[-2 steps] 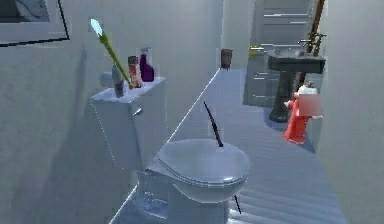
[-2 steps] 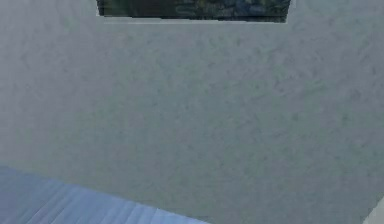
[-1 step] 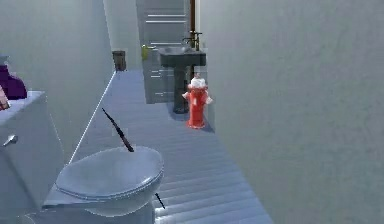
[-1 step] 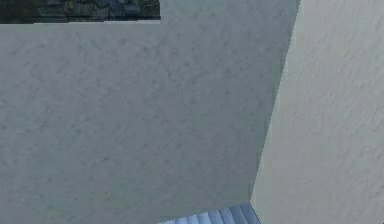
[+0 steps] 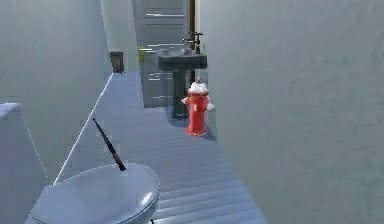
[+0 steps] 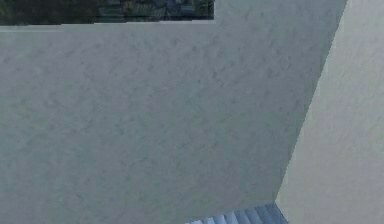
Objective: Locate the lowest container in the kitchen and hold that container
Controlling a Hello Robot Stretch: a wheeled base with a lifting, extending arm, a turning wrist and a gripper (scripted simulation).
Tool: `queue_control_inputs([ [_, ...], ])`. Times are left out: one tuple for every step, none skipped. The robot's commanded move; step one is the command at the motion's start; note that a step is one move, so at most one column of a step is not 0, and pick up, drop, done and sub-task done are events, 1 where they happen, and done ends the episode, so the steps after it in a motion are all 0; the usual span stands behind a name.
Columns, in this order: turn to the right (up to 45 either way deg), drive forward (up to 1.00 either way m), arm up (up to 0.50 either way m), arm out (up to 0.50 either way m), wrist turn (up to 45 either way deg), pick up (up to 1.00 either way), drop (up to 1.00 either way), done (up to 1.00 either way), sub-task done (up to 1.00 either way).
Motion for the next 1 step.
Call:
queue_control_inputs([
  [12.0,0.00,0.00,0.00,0.0,0.00,0.00,0.00,0.00],
])
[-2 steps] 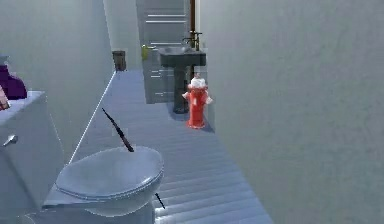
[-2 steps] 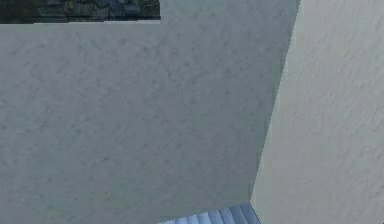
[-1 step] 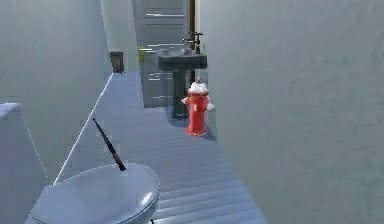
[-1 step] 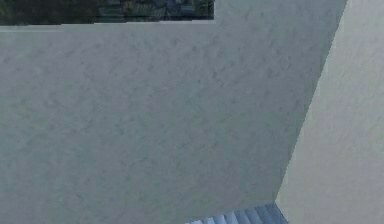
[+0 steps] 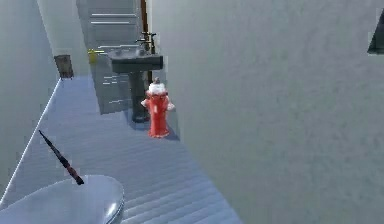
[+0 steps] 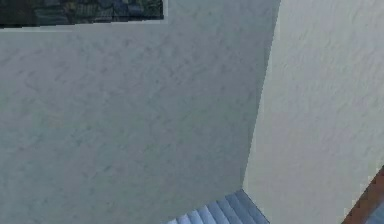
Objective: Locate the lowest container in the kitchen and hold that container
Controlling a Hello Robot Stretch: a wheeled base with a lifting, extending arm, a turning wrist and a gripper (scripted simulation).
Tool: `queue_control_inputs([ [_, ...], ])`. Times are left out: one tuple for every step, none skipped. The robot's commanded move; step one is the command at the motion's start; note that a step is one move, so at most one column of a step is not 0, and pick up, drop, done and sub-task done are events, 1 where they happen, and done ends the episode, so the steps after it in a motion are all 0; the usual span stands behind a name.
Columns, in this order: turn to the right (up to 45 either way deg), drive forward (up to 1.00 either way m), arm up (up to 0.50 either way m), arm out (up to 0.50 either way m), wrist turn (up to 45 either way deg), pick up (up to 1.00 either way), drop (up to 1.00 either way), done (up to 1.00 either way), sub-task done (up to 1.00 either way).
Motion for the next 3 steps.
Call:
queue_control_inputs([
  [0.0,0.65,0.00,0.00,0.0,0.00,0.00,0.00,0.00],
  [-21.0,0.00,0.00,0.00,0.0,0.00,0.00,0.00,0.00],
  [-3.0,0.00,0.00,0.00,0.0,0.00,0.00,0.00,0.00],
])
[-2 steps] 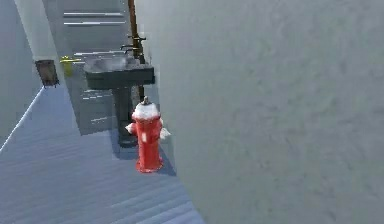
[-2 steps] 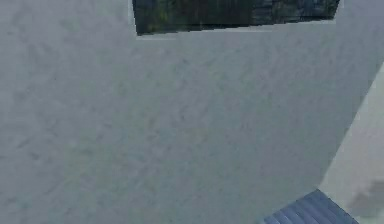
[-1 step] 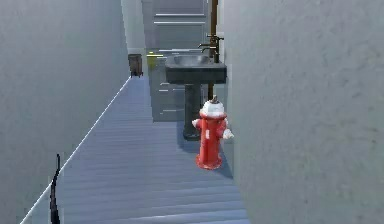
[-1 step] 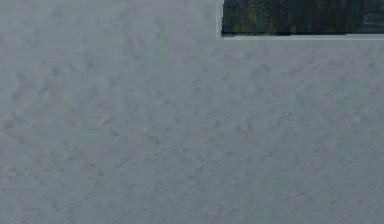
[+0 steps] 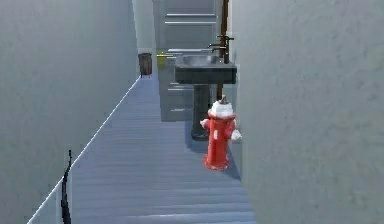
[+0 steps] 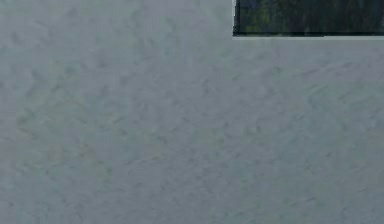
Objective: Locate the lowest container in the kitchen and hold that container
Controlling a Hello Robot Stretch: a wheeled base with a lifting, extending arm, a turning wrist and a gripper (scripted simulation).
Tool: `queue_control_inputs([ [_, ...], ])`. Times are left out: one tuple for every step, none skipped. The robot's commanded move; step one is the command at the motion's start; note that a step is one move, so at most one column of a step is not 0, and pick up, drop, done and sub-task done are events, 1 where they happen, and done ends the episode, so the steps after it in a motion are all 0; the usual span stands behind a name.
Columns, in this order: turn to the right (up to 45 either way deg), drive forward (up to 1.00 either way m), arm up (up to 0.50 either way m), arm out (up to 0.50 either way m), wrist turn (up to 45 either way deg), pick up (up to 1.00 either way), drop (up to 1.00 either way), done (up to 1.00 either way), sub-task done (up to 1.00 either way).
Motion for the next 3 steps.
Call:
queue_control_inputs([
  [0.0,0.15,0.00,0.00,0.0,0.00,0.00,0.00,0.00],
  [0.0,0.60,0.00,0.00,0.0,0.00,0.00,0.00,0.00],
  [45.0,0.00,0.00,0.00,0.0,0.00,0.00,0.00,0.00],
])
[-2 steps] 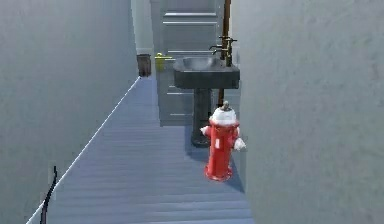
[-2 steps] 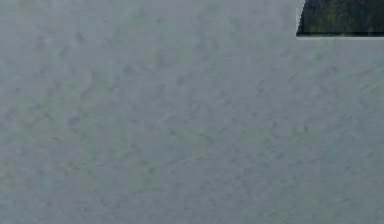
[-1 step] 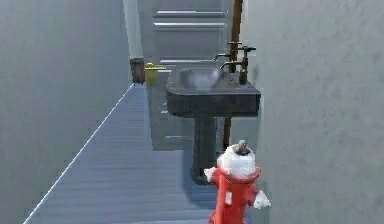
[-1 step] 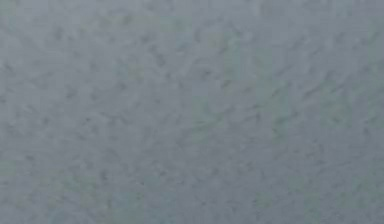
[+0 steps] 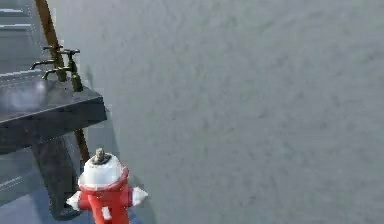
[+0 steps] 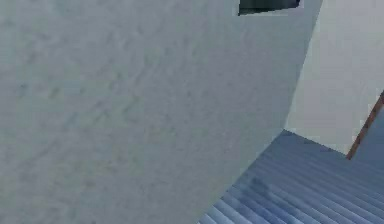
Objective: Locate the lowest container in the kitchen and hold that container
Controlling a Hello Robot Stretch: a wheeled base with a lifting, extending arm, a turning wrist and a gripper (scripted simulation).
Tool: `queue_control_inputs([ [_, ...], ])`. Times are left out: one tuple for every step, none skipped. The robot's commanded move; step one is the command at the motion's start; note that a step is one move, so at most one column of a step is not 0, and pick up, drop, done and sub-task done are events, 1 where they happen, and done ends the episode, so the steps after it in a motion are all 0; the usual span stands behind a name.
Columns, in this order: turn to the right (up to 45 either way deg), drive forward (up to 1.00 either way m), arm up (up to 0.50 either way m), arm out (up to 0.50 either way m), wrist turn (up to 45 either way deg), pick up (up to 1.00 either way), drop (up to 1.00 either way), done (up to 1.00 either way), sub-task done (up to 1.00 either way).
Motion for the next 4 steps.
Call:
queue_control_inputs([
  [45.0,0.00,0.00,0.00,0.0,0.00,0.00,0.00,0.00],
  [45.0,0.00,0.00,0.00,0.0,0.00,0.00,0.00,0.00],
  [42.0,0.00,0.00,0.00,0.0,0.00,0.00,0.00,0.00],
  [0.0,0.15,0.00,0.00,0.0,0.00,0.00,0.00,0.00],
])
